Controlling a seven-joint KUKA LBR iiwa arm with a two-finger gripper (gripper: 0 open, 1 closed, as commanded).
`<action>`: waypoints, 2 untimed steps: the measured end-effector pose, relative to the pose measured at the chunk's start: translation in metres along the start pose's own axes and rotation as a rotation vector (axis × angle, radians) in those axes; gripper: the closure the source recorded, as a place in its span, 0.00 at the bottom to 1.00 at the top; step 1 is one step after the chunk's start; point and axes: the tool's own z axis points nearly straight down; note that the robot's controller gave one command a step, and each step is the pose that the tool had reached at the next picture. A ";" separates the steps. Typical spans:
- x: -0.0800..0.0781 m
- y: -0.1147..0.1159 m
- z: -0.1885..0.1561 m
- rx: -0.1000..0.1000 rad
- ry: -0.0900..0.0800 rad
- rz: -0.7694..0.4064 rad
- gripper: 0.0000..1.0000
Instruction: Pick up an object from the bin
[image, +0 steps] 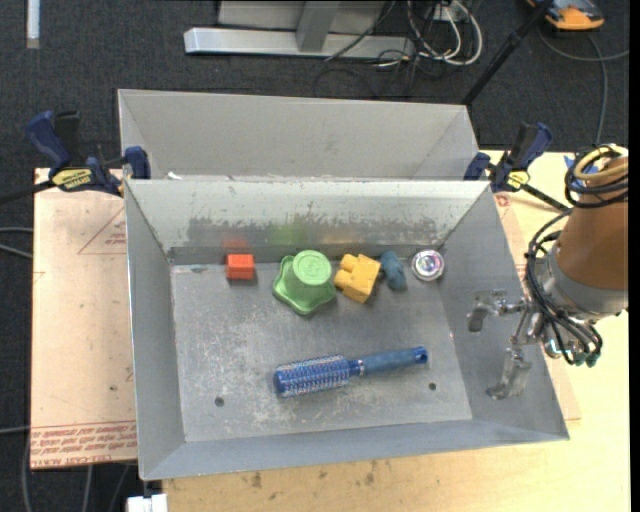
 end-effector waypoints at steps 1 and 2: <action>-0.054 0.064 0.072 -0.003 -0.004 0.194 0.00; -0.035 0.106 0.143 -0.002 0.001 0.291 0.00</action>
Offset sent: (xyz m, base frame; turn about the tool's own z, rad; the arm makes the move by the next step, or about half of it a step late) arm 0.0535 0.0604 -0.0693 0.1993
